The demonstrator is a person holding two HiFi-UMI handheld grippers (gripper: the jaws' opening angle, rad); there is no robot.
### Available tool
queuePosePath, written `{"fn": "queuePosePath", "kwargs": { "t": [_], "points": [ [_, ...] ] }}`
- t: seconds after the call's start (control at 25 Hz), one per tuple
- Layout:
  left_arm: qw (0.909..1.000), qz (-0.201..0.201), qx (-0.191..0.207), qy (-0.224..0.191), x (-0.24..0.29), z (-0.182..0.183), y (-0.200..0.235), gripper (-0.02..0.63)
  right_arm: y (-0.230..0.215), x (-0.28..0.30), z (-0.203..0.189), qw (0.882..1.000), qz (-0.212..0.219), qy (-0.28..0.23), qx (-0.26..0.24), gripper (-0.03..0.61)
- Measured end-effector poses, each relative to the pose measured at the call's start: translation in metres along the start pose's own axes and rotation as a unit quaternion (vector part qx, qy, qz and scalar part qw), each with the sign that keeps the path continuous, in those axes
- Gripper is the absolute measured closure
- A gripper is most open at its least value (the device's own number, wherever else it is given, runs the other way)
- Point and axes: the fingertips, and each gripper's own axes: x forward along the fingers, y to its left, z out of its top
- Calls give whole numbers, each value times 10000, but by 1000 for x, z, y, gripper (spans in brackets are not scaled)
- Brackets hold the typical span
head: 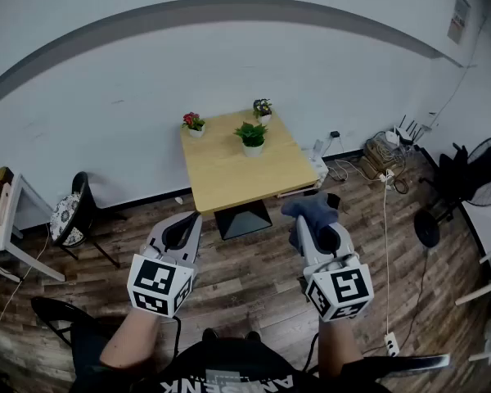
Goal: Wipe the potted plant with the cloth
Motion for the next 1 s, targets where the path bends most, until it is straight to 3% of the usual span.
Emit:
{"fn": "queuePosePath", "kwargs": {
  "t": [0.44, 0.76, 1.0],
  "points": [
    [9998, -116, 130, 32, 10, 3, -8, 612, -9, -3, 2, 9999, -74, -40, 128, 528],
    [9971, -335, 511, 448, 38, -20, -26, 612, -11, -12, 0, 9998, 167, -56, 118, 526],
    [9966, -444, 428, 545, 77, -29, -50, 612, -41, -20, -10, 9998, 153, -1, 122, 526]
  ]
}}
